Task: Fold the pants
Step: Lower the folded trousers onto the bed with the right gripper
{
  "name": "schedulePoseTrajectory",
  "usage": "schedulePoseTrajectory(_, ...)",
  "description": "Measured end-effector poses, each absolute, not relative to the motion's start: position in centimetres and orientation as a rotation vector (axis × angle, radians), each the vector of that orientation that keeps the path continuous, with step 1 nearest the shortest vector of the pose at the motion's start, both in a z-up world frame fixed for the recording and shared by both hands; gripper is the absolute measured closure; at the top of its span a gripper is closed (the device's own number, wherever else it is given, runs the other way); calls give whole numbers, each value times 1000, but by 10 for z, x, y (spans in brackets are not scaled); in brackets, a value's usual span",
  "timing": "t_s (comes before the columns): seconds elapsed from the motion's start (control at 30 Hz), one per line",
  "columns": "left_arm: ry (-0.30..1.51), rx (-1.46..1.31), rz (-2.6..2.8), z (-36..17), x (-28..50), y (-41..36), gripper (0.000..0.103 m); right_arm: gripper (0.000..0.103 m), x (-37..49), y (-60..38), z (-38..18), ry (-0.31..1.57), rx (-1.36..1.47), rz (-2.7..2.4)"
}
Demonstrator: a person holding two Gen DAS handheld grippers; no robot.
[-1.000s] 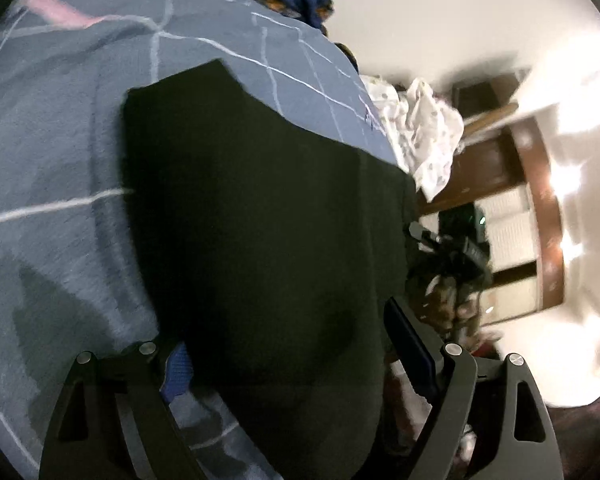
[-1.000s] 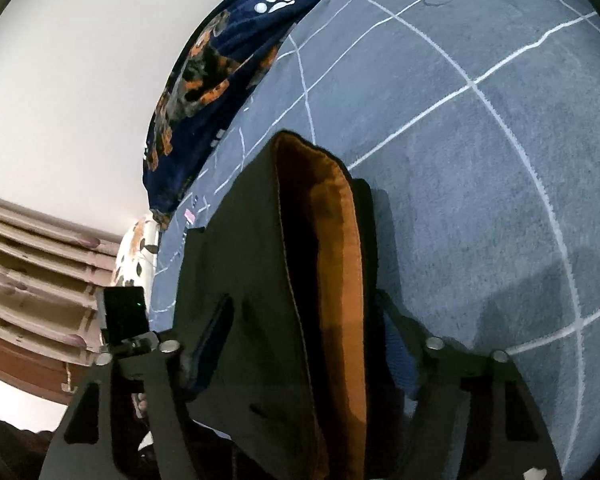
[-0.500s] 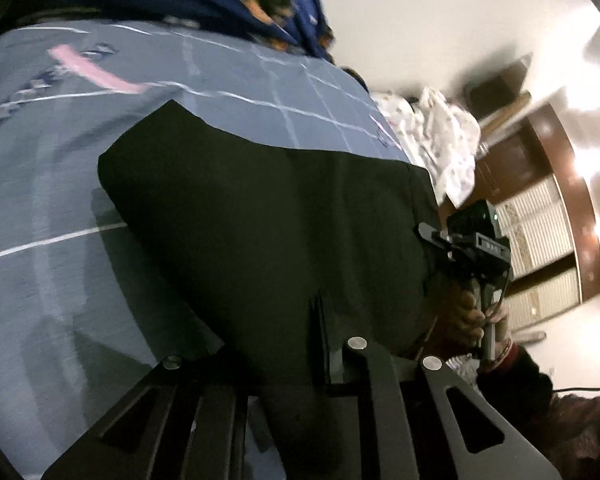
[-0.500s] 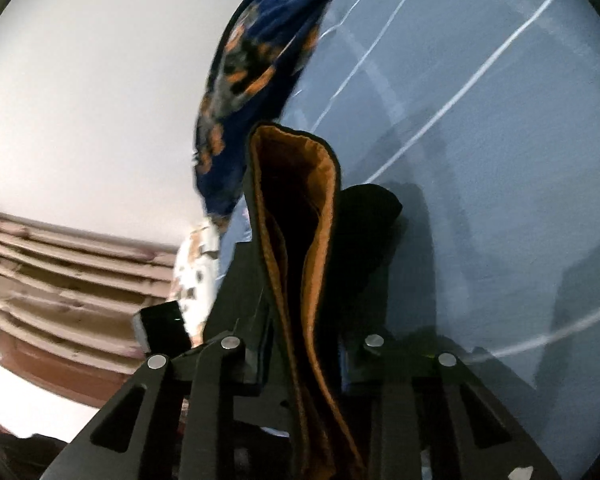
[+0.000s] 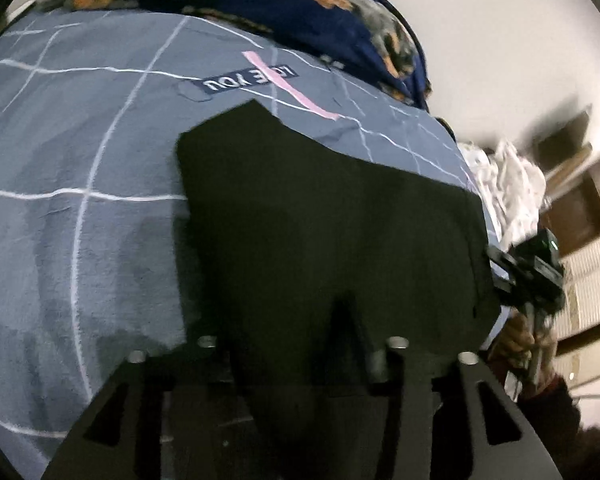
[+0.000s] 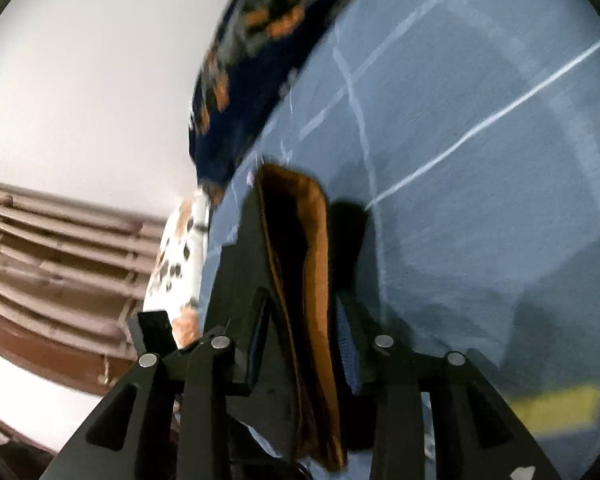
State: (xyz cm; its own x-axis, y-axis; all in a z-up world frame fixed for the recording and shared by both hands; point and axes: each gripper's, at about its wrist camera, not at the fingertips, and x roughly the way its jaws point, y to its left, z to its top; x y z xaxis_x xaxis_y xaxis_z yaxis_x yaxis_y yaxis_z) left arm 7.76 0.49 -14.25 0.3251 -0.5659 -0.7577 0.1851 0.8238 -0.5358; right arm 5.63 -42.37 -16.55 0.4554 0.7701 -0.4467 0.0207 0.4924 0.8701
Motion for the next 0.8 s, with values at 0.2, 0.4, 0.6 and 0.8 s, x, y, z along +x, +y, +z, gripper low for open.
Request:
schedulePoseTrajectory(0.2, 1050, -423, -422, -125, 70, 33, 46, 71, 6, -443, -133, 930, 983, 597)
schedulePoseTrajectory(0.4, 1016, -516, -438, -119, 56, 41, 38, 71, -9, -422, -153, 1027, 983, 545)
schedulePoseTrajectory(0.6, 1031, -433, -466, -115, 43, 29, 38, 71, -12, -432, -153, 1019, 1017, 486)
schedulePoseTrajectory(0.8, 1035, -342, -443, -119, 34, 17, 34, 71, -6, -412, -151, 1065, 934, 500)
